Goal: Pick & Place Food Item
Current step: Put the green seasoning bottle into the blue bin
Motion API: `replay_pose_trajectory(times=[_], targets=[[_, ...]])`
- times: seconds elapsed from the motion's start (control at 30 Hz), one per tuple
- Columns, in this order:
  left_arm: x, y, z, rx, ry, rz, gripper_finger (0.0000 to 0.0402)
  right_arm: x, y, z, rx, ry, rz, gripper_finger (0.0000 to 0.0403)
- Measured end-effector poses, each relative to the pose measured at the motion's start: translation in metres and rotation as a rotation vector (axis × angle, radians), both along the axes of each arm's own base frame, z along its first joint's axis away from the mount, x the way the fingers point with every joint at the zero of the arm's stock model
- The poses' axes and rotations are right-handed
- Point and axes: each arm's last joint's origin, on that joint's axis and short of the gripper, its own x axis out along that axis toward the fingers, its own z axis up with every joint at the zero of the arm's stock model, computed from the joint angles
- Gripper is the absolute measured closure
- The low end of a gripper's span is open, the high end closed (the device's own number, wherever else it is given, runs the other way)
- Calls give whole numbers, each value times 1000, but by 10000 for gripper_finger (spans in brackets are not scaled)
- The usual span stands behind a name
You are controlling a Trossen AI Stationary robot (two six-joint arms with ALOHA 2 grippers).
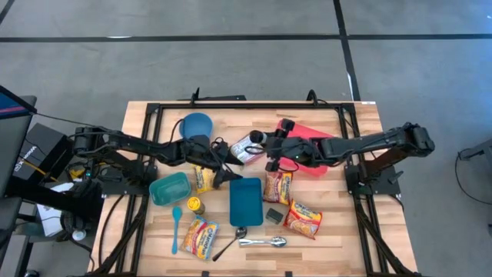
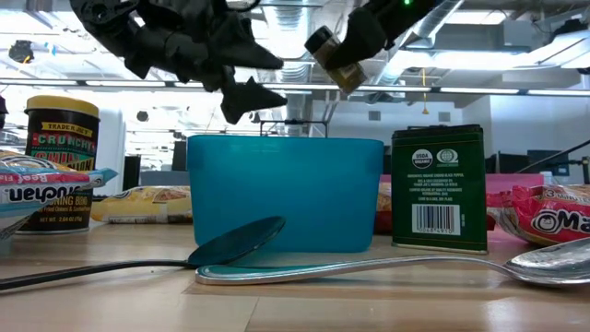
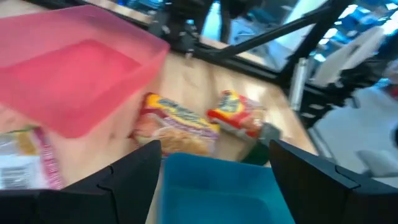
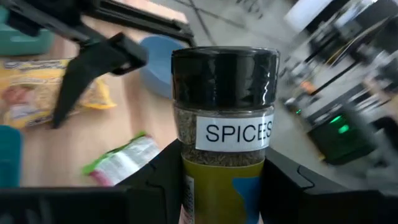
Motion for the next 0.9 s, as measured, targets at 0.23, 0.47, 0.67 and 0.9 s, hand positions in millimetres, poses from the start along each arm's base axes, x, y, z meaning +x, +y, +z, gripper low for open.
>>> replay_pose_trajectory(times=[0.23, 0.47, 0.67, 0.9], targets=[[-2, 11, -3, 18, 30, 90, 109, -3, 5, -8, 116, -14, -16, 259], [-3, 19, -3, 19, 30, 122, 109, -8, 11, -35, 203, -36, 20, 259], [-2, 22, -1, 46, 13, 199, 109, -11, 17, -51, 234, -146, 78, 259], [-1, 26, 3, 86, -29, 332, 109, -16, 29, -66, 305, -183, 165, 258]])
